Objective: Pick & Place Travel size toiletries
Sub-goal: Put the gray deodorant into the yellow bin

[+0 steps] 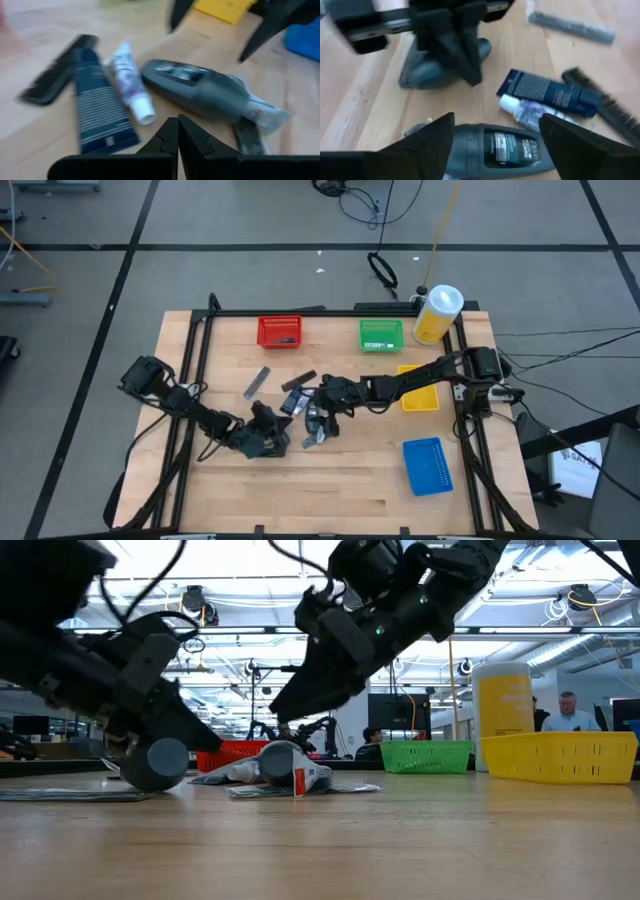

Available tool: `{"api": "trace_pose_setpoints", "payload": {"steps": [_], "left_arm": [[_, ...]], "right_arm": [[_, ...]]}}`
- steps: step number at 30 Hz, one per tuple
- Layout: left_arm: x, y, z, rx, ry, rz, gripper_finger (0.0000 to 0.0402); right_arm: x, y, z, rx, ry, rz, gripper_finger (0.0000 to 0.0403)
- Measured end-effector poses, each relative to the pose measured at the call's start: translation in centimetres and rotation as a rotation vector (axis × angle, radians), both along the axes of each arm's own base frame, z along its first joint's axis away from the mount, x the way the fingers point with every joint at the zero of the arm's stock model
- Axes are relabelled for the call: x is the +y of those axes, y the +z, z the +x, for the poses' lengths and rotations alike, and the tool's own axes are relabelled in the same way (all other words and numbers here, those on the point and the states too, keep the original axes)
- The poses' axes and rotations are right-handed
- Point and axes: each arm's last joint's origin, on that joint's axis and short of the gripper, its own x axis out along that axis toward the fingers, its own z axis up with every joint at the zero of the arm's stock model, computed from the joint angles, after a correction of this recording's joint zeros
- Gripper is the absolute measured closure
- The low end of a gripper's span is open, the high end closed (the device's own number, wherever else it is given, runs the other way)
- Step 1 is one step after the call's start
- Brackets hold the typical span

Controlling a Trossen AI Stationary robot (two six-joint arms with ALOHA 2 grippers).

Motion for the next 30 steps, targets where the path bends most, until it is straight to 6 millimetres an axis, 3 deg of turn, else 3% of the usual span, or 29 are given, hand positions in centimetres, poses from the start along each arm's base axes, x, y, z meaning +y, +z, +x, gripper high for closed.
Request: {"api": "trace_pose_setpoints", "payload": {"steps": [7,13,18,30], "left_arm": [[1.1,1.0,3.2,0.041,-0.117,0.046,0.0397],[2.1,-0.5,4.9,0.105,-0.165,-0.008,0.04],[2.1,-1.7,5.9,0.125,-0.162,-0.027,0.0393],[1.8,-2.1,8.0,0.117,-0.149,0.025,0.0392]], "right_arm": [[0.9,-0.4,-0.1,0.015,-0.196,0.014,0.006],[1.8,-0.7,-0.4,0.031,-0.275,0.116,0.0058],[1.9,-2.4,-1.5,0.099,-0.327,0.174,0.0057],[2.0,-4.0,-2.9,0.11,-0.372,0.191,0.0065]]}}
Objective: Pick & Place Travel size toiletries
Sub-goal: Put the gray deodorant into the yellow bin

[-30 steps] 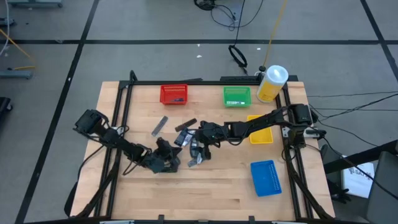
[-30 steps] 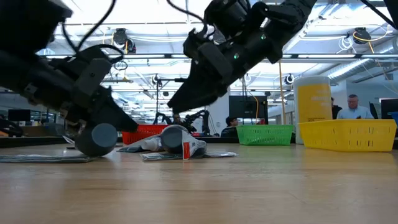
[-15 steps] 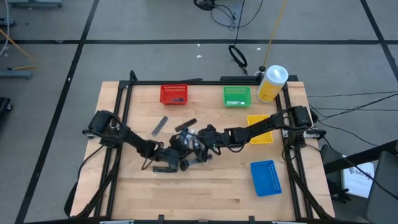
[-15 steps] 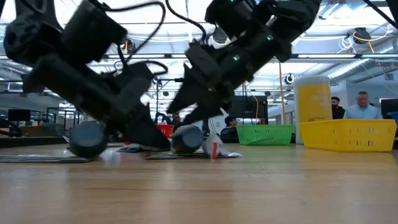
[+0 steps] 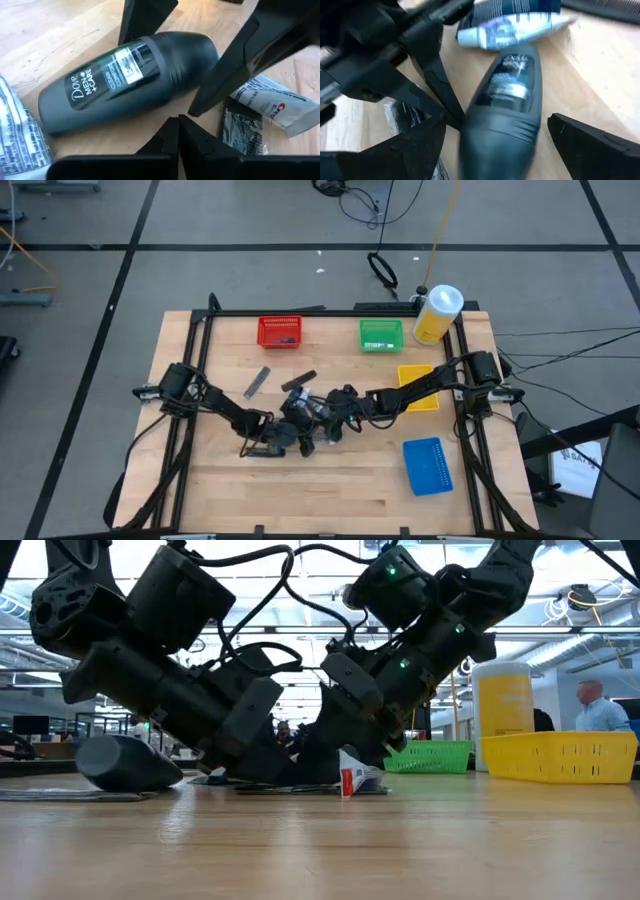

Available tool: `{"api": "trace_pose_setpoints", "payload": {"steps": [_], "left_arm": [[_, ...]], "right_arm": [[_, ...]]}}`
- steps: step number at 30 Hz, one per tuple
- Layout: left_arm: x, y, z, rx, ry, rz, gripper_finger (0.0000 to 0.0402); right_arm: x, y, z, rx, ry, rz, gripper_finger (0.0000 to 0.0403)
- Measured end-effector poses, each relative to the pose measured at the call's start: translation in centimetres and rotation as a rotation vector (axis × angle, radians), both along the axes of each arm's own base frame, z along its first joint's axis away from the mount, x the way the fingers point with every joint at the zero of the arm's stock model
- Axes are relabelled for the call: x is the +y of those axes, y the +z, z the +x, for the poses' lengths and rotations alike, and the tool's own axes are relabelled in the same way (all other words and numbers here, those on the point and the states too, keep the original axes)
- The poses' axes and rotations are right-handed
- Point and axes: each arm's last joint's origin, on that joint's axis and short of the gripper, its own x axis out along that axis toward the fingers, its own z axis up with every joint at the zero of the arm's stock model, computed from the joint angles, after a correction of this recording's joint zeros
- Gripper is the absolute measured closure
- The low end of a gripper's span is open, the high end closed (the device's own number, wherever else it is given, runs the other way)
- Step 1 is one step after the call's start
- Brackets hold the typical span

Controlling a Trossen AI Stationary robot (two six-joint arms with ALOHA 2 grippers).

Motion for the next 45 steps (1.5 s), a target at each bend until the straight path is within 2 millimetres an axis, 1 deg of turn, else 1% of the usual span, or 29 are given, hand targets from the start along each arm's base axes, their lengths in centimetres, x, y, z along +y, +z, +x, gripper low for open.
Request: {"api": "trace_pose_setpoints", "payload": {"steps": [3,5,10,13,15,17,20,22,25,28,30,32,35,37,38,41,43,45], "left_arm": [[0.0,0.0,0.0,0.0,-0.005,0.003,0.0399],[0.0,0.0,0.0,0.002,-0.006,0.002,0.0396],[-0.8,0.0,-0.2,0.005,-0.03,0.008,0.038],[-1.3,0.0,-0.4,0.007,-0.046,0.009,0.0379],[-1.7,0.0,-0.5,0.008,-0.057,0.012,0.0382],[-1.9,0.0,-0.6,0.007,-0.062,0.014,0.0388],[-2.0,0.0,-0.6,0.007,-0.065,0.015,0.0398],[-2.0,0.0,-0.7,0.009,-0.066,0.016,0.04],[-2.0,-0.1,-0.7,0.018,-0.066,0.019,0.0393],[-2.0,-0.2,-0.8,0.029,-0.056,0.025,0.0383],[-2.0,-0.2,-0.8,0.032,-0.053,0.026,0.0379],[-2.0,-0.2,-0.9,0.034,-0.052,0.027,0.0379],[-2.0,-0.3,-0.9,0.035,-0.051,0.028,0.0386],[-2.0,-0.3,-0.9,0.035,-0.051,0.029,0.0393],[-2.0,-0.3,-0.9,0.035,-0.051,0.03,0.0397],[-1.9,-0.3,-0.9,0.036,-0.05,0.031,0.0398],[-1.9,-0.3,-0.9,0.036,-0.049,0.03,0.0392],[-1.9,-0.3,-0.9,0.036,-0.049,0.03,0.0385]], "right_arm": [[0.0,-0.2,-0.2,0.007,0.006,-0.013,0.0085],[-0.1,-0.5,-0.5,0.018,0.005,-0.028,0.0104],[-0.2,-0.6,-0.6,0.024,0.006,-0.096,0.0167],[-0.3,-0.6,-0.6,0.023,0.023,-0.135,0.0205],[-0.4,-0.4,-0.6,0.025,0.006,-0.18,0.0205],[-0.4,0.6,-1.0,0.026,-0.002,-0.232,0.0205],[-0.3,3.4,-1.6,-0.009,-0.044,-0.29,0.0205],[-0.2,5.4,-2.9,0.015,-0.081,-0.312,0.0205],[-0.1,8.5,-5.5,0.04,-0.151,-0.262,0.0205],[-0.2,11.6,-9.0,0.08,-0.24,-0.155,0.0205],[-0.3,12.9,-11.7,0.168,-0.308,-0.07,0.0205],[-0.7,13.8,-14.4,0.274,-0.403,0.035,0.0205],[-1.3,14.2,-18.2,0.457,-0.572,0.159,0.0205],[-1.6,14.3,-20.0,0.564,-0.675,0.188,0.0205],[-1.6,14.2,-20.5,0.593,-0.712,0.198,0.0205],[-1.9,13.5,-20.9,0.63,-0.775,0.223,0.0205],[-2.1,12.5,-20.8,0.655,-0.797,0.26,0.0201],[-2.5,11.1,-20.8,0.678,-0.811,0.259,0.0197]]}}
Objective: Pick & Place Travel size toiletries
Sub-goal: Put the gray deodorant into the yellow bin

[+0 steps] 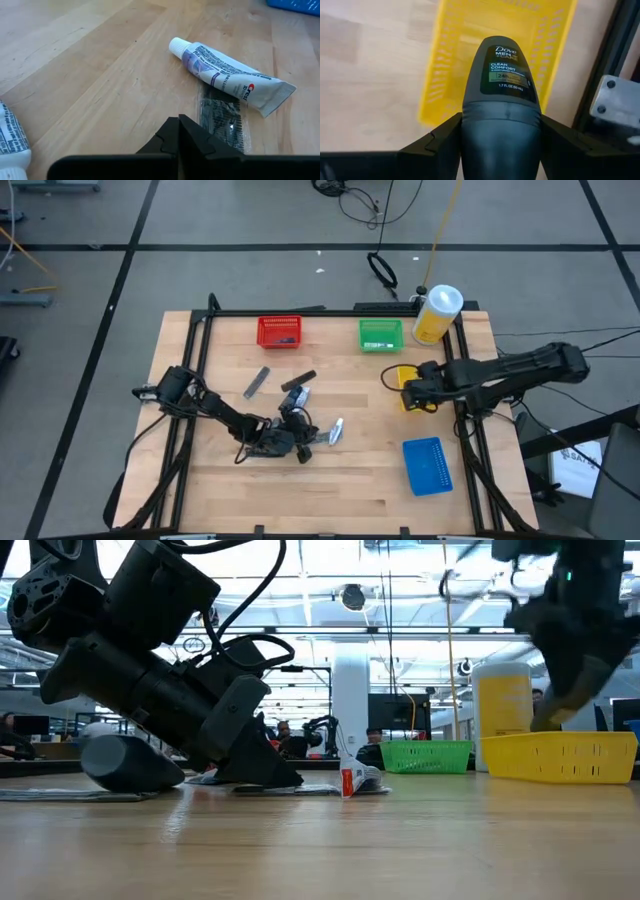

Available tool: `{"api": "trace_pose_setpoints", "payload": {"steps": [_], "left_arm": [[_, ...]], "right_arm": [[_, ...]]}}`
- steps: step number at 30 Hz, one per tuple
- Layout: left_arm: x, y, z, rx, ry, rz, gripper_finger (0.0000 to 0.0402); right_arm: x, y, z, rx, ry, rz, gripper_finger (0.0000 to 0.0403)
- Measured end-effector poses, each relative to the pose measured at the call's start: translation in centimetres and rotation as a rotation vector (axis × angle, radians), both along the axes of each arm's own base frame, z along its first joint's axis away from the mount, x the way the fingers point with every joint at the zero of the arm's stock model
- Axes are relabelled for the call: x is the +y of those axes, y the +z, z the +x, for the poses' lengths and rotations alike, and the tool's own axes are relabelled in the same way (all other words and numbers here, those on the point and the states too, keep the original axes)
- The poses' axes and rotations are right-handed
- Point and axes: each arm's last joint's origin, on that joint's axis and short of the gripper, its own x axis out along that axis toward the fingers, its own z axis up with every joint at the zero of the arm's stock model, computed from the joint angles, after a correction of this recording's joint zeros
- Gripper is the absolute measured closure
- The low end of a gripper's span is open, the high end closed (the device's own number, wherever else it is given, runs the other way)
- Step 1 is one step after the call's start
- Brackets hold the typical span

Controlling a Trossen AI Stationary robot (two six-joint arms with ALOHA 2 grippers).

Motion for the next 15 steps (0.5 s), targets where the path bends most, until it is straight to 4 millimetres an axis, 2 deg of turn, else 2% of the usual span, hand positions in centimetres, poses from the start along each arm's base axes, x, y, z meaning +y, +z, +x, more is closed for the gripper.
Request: {"api": "trace_pose_setpoints", "payload": {"steps": [8,15], "left_arm": [[0.0,0.0,0.0,0.0,0.0,0.0,0.0387],[0.0,0.0,0.0,0.002,0.001,-0.001,0.0395]], "right_arm": [[-2.1,-4.6,0.5,-0.057,-0.028,-0.058,0.0195],[-3.1,-7.2,0.1,-0.099,-0.039,-0.063,0.0191]]}}
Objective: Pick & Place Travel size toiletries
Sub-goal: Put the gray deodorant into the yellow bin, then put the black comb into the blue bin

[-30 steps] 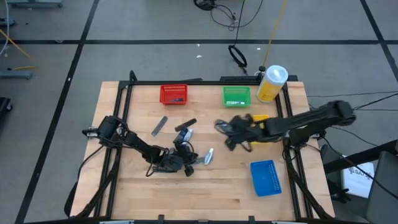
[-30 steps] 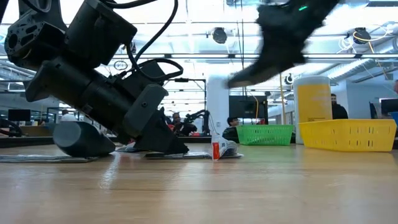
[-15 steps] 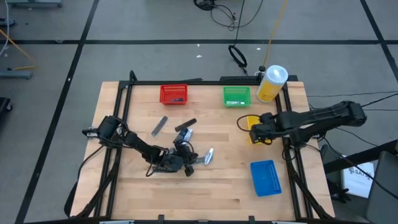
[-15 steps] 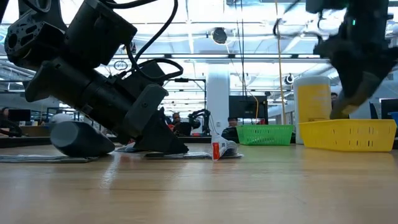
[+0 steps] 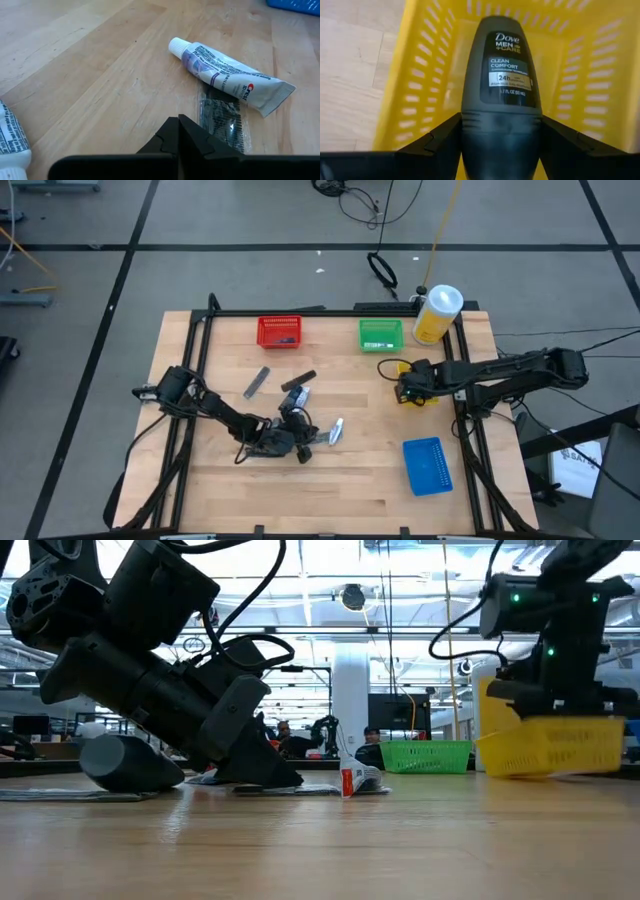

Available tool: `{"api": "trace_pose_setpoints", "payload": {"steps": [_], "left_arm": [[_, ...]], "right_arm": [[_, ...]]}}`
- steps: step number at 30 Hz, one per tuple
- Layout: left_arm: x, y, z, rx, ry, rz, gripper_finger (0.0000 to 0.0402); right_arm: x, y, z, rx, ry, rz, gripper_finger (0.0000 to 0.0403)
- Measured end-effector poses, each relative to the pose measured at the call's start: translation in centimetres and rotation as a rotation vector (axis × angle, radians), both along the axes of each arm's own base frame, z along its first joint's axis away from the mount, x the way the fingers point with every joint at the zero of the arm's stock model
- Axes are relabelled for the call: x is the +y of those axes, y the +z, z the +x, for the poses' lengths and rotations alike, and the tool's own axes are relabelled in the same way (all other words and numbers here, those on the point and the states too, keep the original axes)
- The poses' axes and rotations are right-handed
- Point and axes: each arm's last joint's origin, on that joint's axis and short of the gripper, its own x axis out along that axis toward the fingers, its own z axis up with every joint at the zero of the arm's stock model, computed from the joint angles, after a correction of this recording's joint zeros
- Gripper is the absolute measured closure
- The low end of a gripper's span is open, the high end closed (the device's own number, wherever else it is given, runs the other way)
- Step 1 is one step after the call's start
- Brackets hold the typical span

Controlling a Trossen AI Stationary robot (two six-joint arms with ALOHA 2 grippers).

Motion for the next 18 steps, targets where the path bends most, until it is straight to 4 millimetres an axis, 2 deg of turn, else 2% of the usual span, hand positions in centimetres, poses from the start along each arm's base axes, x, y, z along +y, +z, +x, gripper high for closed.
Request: {"api": "trace_pose_setpoints", "payload": {"steps": [8,18], "left_arm": [[0.0,0.0,0.0,0.0,0.0,-0.002,0.0377],[-0.5,0.1,-0.1,-0.014,-0.021,0.003,0.0391]], "right_arm": [[0.0,-0.7,0.2,-0.037,0.084,-0.008,0.0167],[0.1,0.7,-0.6,-0.107,0.172,0.009,0.012]]}}
